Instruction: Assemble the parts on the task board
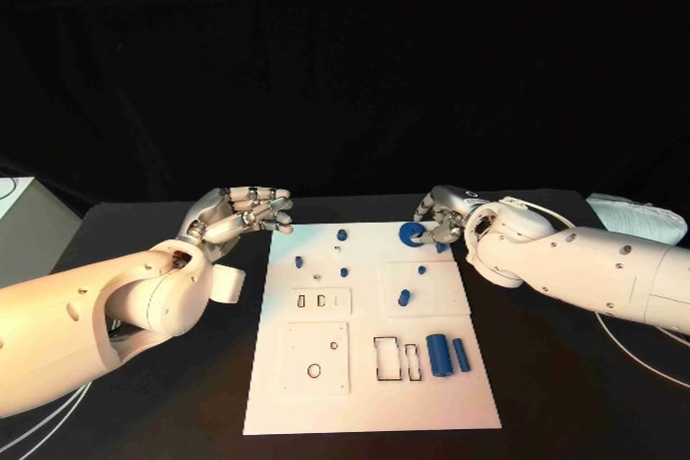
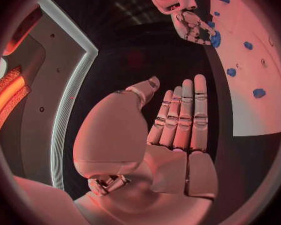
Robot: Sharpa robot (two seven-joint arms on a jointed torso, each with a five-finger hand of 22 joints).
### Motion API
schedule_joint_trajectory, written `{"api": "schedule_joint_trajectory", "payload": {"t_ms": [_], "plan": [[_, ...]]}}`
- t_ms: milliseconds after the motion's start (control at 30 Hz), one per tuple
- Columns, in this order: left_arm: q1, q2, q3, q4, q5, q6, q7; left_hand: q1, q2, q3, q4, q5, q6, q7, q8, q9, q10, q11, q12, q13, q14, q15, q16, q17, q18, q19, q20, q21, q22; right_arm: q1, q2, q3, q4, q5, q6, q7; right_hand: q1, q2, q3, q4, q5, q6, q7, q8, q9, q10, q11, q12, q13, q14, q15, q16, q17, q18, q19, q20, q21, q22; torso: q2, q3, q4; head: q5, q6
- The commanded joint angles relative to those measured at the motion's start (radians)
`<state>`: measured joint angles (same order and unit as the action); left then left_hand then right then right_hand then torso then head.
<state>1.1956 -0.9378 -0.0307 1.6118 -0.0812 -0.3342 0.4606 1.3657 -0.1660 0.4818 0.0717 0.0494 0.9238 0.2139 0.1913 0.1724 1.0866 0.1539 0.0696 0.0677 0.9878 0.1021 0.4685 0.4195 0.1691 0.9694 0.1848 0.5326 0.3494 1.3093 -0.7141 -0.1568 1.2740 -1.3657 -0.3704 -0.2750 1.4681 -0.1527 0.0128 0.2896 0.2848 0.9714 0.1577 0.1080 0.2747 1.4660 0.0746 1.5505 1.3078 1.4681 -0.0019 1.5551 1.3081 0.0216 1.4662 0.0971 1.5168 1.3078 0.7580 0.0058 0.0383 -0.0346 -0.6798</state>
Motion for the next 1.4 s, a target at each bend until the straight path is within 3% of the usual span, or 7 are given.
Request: {"api": "schedule_joint_trajectory", "payload": {"t_ms": [33, 533, 633, 700, 1033, 1400], "plan": [[0.001, 0.0, 0.001, 0.004, 0.001, 0.017, 0.002, 0.0, 0.008, 0.005, -0.001, 0.0, 0.005, 0.0, -0.005, -0.001, 0.002, 0.003, -0.003, -0.001, -0.007, -0.001, 0.005, 0.002, 0.002, -0.006, -0.001, 0.002, 0.001, -0.003, -0.003, 0.0, 0.007, 0.002, 0.037, 0.0, -0.016, -0.002, 0.006, 0.002, 0.0, -0.005, 0.004, -0.005, -0.001, 0.078, 0.004, -0.002, 0.23, 0.096, 0.007, 0.007, 0.233, -0.007, 0.074, 0.009, 0.004, 0.21, 0.001, 0.0012, -0.0018, 0.002, -0.005], [0.001, -0.003, 0.001, 0.003, -0.003, 0.01, -0.006, 0.0, 0.009, 0.005, -0.002, 0.0, 0.005, 0.0, -0.005, -0.001, 0.001, 0.003, -0.003, -0.001, -0.007, -0.001, 0.006, 0.002, 0.002, -0.007, -0.001, 0.003, 0.002, -0.006, -0.012, 0.0, 0.027, 0.003, 0.045, 0.003, -0.028, 0.0, 0.01, 0.001, 0.007, 0.009, 0.001, 0.004, 0.001, 0.081, 0.003, 0.001, 0.234, 0.096, 0.007, 0.008, 0.235, -0.007, 0.076, 0.011, 0.008, 0.214, 0.0, 0.0016, -0.0009, 0.001, -0.006], [0.001, -0.003, 0.001, 0.003, -0.003, 0.009, -0.006, 0.0, 0.009, 0.005, -0.002, 0.0, 0.005, 0.0, -0.005, -0.001, 0.001, 0.003, -0.003, -0.001, -0.007, -0.001, 0.006, 0.002, 0.002, -0.007, -0.001, 0.003, 0.002, -0.006, -0.011, 0.0, 0.028, 0.002, 0.032, 0.003, -0.016, 0.014, 0.031, -0.002, 0.011, 0.023, -0.004, 0.013, 0.003, 0.084, -0.002, 0.003, 0.238, 0.097, 0.003, 0.008, 0.236, -0.008, 0.076, 0.01, 0.01, 0.216, 0.001, 0.0017, -0.0018, 0.0, -0.006], [0.001, -0.003, 0.001, 0.003, -0.003, 0.009, -0.006, 0.0, 0.009, 0.005, -0.002, 0.0, 0.005, 0.0, -0.005, -0.001, 0.001, 0.003, -0.003, -0.001, -0.007, -0.001, 0.006, 0.002, 0.002, -0.007, -0.001, 0.003, 0.002, -0.006, -0.01, 0.0, 0.029, -0.005, 0.018, 0.003, -0.004, 0.018, 0.057, -0.002, -0.019, 0.028, -0.006, 0.017, 0.003, 0.085, -0.004, 0.004, 0.24, 0.097, 0.001, 0.008, 0.237, -0.008, 0.077, 0.007, 0.011, 0.218, 0.001, 0.0016, -0.0022, 0.001, -0.006], [0.001, -0.003, 0.001, 0.002, -0.003, 0.013, -0.01, -0.001, 0.009, 0.006, -0.002, 0.0, 0.005, 0.001, -0.006, -0.001, 0.001, 0.004, -0.003, -0.001, -0.007, -0.001, 0.007, 0.003, 0.002, -0.01, -0.001, 0.007, 0.005, -0.009, -0.008, 0.0, 0.054, -0.097, -0.104, -0.038, 0.014, 0.018, 0.174, -0.004, -0.014, 0.093, -0.034, 0.059, 0.011, 0.105, -0.029, 0.02, 0.263, 0.098, -0.024, 0.01, 0.241, -0.016, 0.093, -0.014, 0.037, 0.245, 0.001, 0.0016, -0.0006, -0.002, -0.005], [0.001, -0.002, 0.001, -0.001, -0.003, 0.014, -0.012, -0.001, 0.009, 0.007, -0.003, 0.0, 0.005, 0.001, -0.006, -0.001, 0.001, 0.004, -0.003, -0.001, -0.008, -0.001, 0.007, 0.003, 0.002, -0.011, -0.001, 0.009, 0.006, -0.01, -0.006, 0.002, 0.138, -0.174, -0.179, -0.069, 0.007, 0.002, 0.205, -0.004, -0.01, 0.095, -0.036, 0.063, 0.01, 0.105, -0.031, 0.02, 0.263, 0.098, -0.028, 0.01, 0.243, -0.019, 0.099, -0.019, 0.045, 0.254, 0.0, 0.0017, -0.001, 0.003, -0.004]]}}
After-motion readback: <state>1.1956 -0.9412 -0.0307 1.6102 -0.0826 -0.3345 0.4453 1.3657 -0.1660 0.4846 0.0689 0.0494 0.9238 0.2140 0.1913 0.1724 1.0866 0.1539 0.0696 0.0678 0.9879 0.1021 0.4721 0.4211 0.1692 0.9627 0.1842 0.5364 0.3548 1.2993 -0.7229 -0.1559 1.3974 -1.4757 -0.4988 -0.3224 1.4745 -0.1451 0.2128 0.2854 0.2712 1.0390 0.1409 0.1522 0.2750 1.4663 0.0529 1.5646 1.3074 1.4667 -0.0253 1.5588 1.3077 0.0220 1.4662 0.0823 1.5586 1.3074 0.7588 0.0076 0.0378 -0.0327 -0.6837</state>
